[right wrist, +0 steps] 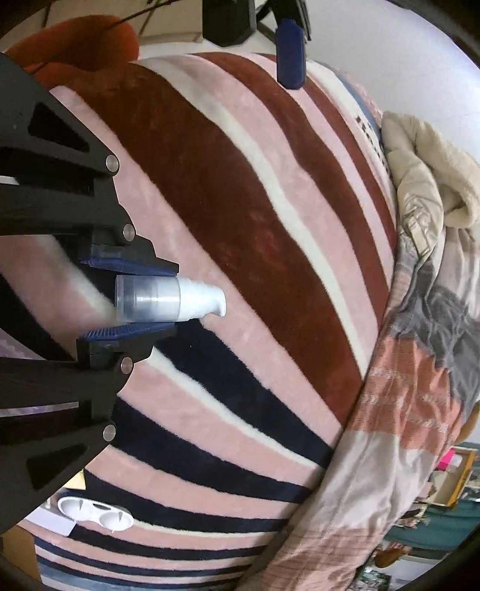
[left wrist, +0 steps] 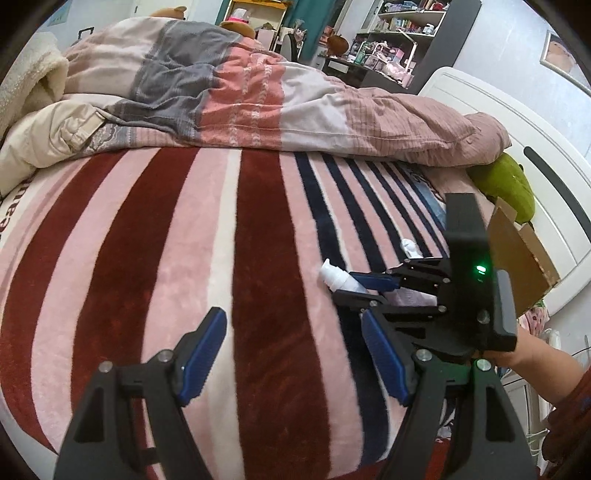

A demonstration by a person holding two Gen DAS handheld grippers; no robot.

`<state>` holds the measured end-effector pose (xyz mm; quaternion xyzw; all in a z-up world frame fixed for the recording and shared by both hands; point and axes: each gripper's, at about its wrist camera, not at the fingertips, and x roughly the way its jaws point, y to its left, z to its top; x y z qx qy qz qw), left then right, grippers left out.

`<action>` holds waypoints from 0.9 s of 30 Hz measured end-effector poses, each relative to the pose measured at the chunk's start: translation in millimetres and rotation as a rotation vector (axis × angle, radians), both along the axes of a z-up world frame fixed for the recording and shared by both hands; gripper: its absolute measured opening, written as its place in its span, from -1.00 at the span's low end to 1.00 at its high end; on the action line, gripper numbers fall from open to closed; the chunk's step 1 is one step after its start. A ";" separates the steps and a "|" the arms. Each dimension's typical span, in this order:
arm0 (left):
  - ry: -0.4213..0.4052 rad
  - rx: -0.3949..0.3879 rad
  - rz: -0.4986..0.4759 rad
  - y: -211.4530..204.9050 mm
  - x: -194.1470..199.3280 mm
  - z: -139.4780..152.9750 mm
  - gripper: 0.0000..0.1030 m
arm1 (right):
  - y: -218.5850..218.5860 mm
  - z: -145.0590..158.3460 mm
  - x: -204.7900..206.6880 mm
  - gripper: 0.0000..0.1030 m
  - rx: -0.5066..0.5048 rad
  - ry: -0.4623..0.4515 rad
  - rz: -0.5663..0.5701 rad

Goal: Organize rigid objects
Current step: 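Carry the pump bottle into the box and release it with the right gripper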

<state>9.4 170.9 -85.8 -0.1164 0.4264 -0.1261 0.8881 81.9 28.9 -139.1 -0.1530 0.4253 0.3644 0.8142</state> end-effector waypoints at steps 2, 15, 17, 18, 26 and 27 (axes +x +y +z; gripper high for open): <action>-0.018 -0.022 -0.013 -6.4 -1.9 8.9 0.41 | -3.6 9.6 -9.5 -0.61 0.019 -0.016 0.015; -0.158 -0.169 -0.259 -113.8 19.1 90.8 -0.21 | -99.3 137.1 -70.3 -0.61 0.257 -0.145 0.085; -0.183 -0.140 -0.283 -136.4 24.8 101.4 -0.36 | -120.8 148.2 -70.3 -0.61 0.281 -0.160 0.071; -0.184 -0.143 -0.308 -150.0 29.8 105.6 -0.37 | -134.8 152.5 -70.1 -0.61 0.284 -0.175 0.050; -0.147 -0.134 -0.469 -260.3 70.6 116.9 -0.37 | -233.5 158.6 -54.3 -0.61 0.304 -0.168 -0.096; -0.137 -0.131 -0.485 -270.6 74.0 115.4 -0.37 | -250.9 156.9 -50.0 -0.61 0.307 -0.154 -0.124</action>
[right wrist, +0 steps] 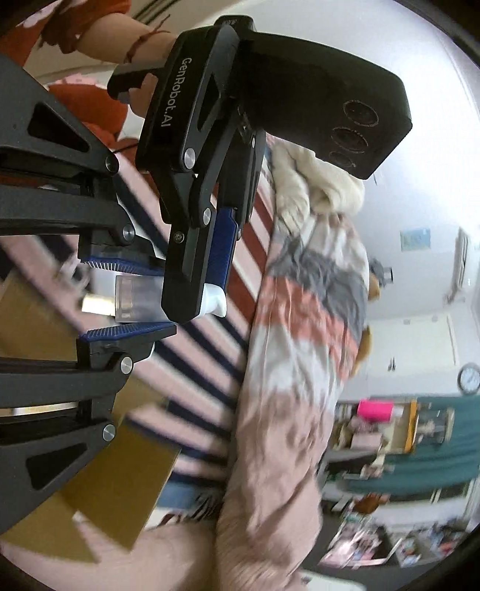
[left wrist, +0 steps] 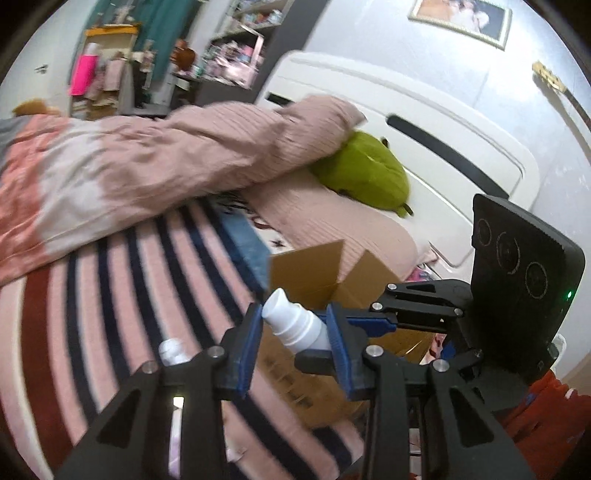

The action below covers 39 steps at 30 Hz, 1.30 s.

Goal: Organize rigid objects
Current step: 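Carry the pump bottle into the box and release it with the right gripper, then return the right gripper and grasp the lilac Enjoy Traveling box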

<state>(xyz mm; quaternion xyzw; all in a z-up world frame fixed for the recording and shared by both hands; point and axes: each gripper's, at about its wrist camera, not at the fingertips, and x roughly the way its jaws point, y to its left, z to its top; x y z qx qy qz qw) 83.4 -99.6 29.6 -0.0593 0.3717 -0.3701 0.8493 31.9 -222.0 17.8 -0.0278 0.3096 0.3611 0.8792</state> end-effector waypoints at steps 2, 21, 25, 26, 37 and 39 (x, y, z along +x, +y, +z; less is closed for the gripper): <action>0.028 0.030 -0.043 -30.8 11.3 -5.6 -0.37 | -22.2 -3.1 6.1 -0.61 0.005 0.035 -0.033; 0.084 0.186 -0.030 -56.2 16.7 -12.2 0.21 | -73.3 -40.8 33.6 -0.34 -0.161 0.272 -0.083; 0.039 0.188 0.081 -7.7 3.0 2.9 0.24 | -55.8 -26.9 26.9 -0.33 -0.119 0.248 -0.051; 0.028 0.194 0.117 7.8 -1.7 5.3 0.24 | -48.1 -22.4 24.4 -0.32 -0.112 0.229 -0.040; 0.009 0.237 0.446 154.7 -45.2 -28.5 0.42 | 100.4 -16.8 -4.3 -0.22 -0.028 0.175 0.210; 0.022 0.239 0.481 171.7 -52.7 -44.6 0.42 | 123.9 -38.9 -4.1 -0.21 -0.046 0.213 0.216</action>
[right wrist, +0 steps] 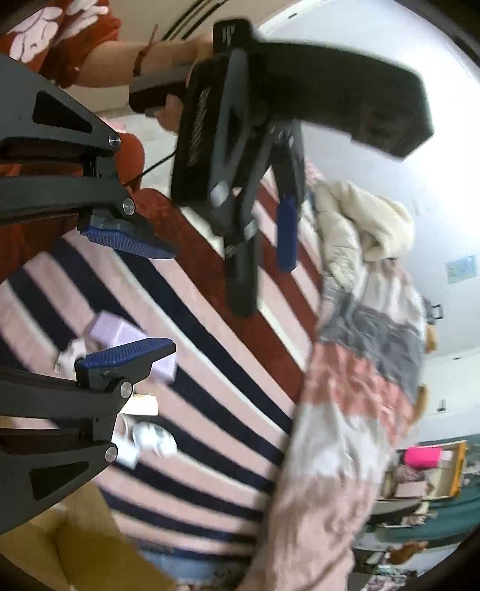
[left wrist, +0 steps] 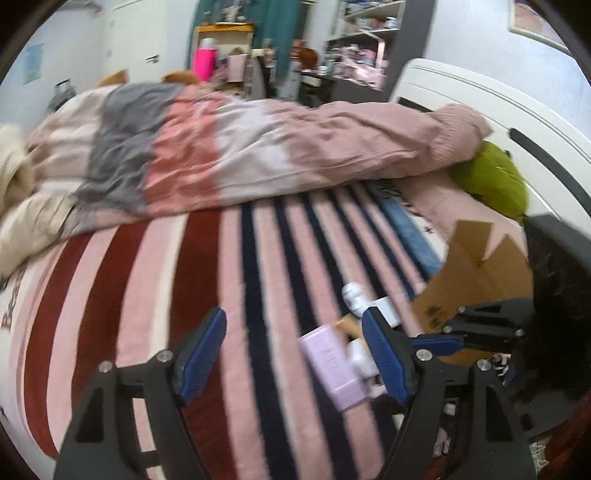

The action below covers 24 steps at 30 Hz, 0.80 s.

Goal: Organize rigid objects
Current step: 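Return the right gripper and grasp the lilac Enjoy Traveling box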

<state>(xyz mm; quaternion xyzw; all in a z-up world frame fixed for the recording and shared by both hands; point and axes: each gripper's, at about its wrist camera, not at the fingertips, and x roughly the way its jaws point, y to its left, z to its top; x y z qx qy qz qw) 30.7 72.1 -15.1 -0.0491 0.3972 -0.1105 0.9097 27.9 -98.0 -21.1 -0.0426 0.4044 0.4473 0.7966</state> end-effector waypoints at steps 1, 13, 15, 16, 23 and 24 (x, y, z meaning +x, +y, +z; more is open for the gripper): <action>0.006 -0.003 0.012 6.7 -3.0 -7.2 0.42 | 7.0 -10.7 1.1 -0.21 -0.013 0.016 -0.001; 0.049 -0.034 0.090 48.4 -20.3 -59.8 0.42 | 32.7 -109.6 31.7 -0.21 -0.184 0.090 -0.206; 0.044 -0.043 0.090 49.1 -21.7 -59.7 0.42 | 33.8 -111.1 30.3 -0.18 -0.202 0.074 -0.239; 0.041 -0.042 0.090 49.0 -22.5 -59.3 0.42 | 34.9 -111.9 30.3 -0.14 -0.202 0.072 -0.250; 0.036 -0.028 0.103 48.5 -27.4 -56.8 0.43 | 38.4 -112.1 28.5 -0.11 -0.254 0.026 -0.309; 0.037 -0.029 0.105 49.0 -27.6 -56.8 0.43 | 37.6 -112.4 29.3 -0.11 -0.249 0.033 -0.316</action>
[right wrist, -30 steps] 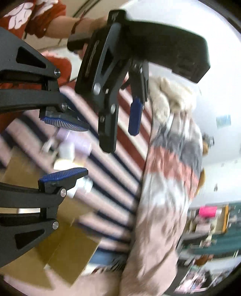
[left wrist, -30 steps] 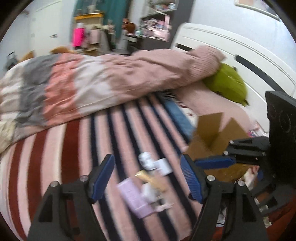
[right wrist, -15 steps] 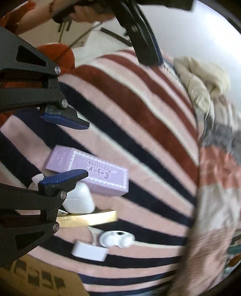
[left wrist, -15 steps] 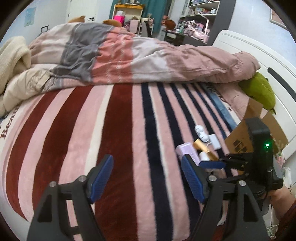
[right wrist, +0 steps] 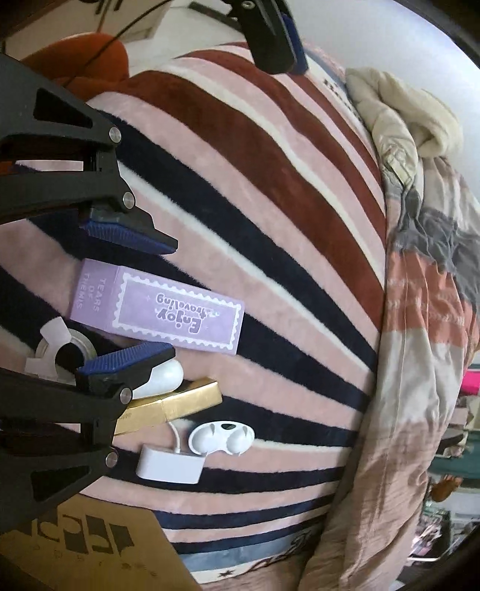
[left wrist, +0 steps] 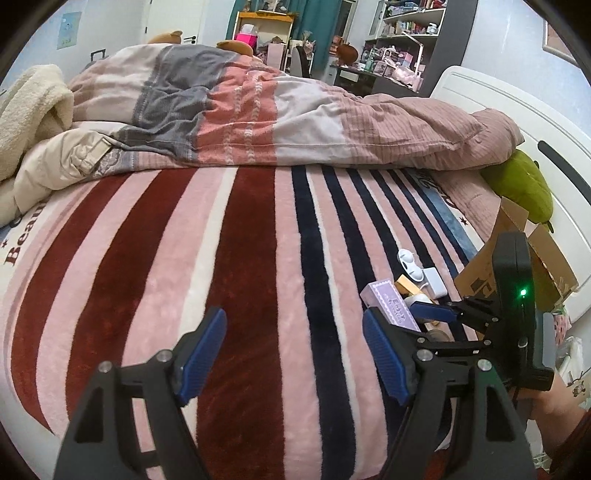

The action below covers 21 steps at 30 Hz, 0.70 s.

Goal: Organize rigid objects
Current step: 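Return the right gripper and grasp the lilac Enjoy Traveling box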

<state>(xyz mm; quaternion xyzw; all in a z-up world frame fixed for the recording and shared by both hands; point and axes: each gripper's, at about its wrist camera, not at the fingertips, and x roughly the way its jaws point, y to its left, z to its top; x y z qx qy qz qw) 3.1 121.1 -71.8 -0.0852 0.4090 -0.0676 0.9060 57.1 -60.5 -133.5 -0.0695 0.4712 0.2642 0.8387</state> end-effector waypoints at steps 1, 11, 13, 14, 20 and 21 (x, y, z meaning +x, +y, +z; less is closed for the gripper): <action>0.000 -0.001 0.002 0.1 -0.2 0.2 0.43 | -1.2 0.1 0.2 -0.11 0.001 -0.001 -0.010; 0.008 0.004 0.010 -1.1 -1.2 1.1 0.43 | -7.9 -18.3 10.9 -0.07 0.043 0.066 -0.058; 0.010 0.003 0.004 -2.9 -0.3 1.6 0.43 | -8.5 -24.9 13.5 -0.25 0.058 0.083 -0.060; 0.010 0.000 -0.001 -3.9 -0.1 2.1 0.43 | -7.9 -24.8 12.3 -0.34 0.057 0.064 -0.062; -0.001 -0.046 -0.038 -14.6 4.1 14.4 0.43 | -4.3 2.1 -2.6 -0.36 0.084 -0.026 0.045; -0.009 -0.067 -0.061 -19.7 5.5 19.4 0.43 | -3.5 11.9 -6.9 -0.36 0.093 -0.045 0.083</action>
